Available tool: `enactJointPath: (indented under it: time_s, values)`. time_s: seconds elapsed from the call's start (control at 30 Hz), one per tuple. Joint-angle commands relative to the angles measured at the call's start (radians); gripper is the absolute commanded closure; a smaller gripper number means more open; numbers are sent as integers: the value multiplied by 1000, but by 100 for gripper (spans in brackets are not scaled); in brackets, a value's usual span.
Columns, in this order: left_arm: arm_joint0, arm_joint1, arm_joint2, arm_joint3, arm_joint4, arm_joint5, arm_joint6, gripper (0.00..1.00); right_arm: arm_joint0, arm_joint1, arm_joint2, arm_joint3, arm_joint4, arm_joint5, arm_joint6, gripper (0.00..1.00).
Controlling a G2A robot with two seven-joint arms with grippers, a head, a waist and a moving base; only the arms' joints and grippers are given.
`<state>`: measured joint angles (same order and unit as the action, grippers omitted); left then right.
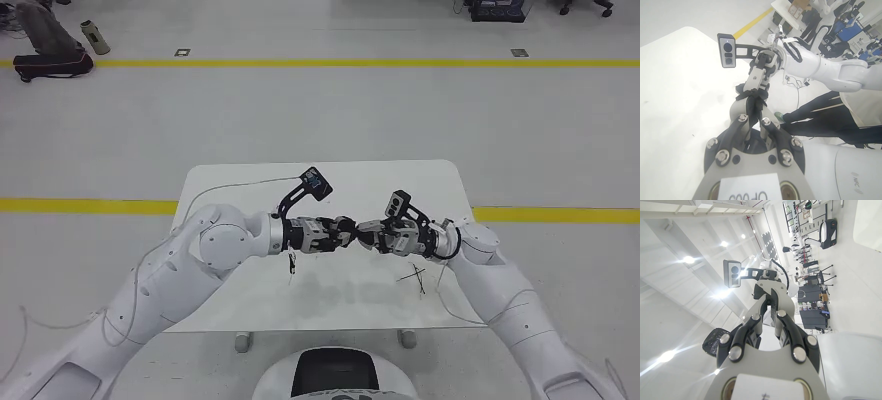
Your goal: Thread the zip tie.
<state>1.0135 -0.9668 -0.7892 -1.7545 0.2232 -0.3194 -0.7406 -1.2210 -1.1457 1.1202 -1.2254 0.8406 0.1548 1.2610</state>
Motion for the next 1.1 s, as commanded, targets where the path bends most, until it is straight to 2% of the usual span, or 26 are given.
enactJointPath:
  time_s: [0.0,0.13,0.23,0.33,0.4,0.57,0.6,0.63,0.7,0.77,0.8,0.87,1.07]
  values:
    - [3,1,-6,1,-18,10,-2,100,-7,3,11,-5,-3,-12,-7,0]
    - [10,3,-22,14,-98,51,-28,100,-28,12,40,-29,-41,-72,-20,0]
    - [13,4,-33,23,-140,69,-43,100,-50,18,62,-54,-62,-141,-19,0]
    - [17,4,-39,34,-183,81,-58,100,-52,18,64,-56,-62,-144,-19,0]
    - [10,4,-36,23,-155,61,-56,100,-52,18,64,-56,-62,-144,-19,0]
    - [10,4,-36,23,-155,61,-56,100,-52,18,64,-56,-62,-144,-19,0]
    - [15,3,-37,26,-163,65,-44,100,-52,19,66,-65,-91,-165,-45,0]
    - [24,2,-40,38,-197,73,-31,100,-55,23,69,-80,-135,-191,-51,0]
    - [35,1,-50,56,-294,90,-31,100,-66,27,86,-90,-138,-224,-43,0]
    - [45,0,-65,74,-422,93,-61,100,-69,36,107,-106,-215,-276,-40,0]
    - [45,1,-70,81,-455,95,-77,100,-76,38,114,-113,-223,-289,-40,0]
    - [56,0,-76,98,-539,84,-110,100,-85,44,130,-131,-248,-330,-27,0]
    - [76,-5,-75,149,-698,52,-171,100,-106,51,148,-166,-294,-435,-15,0]
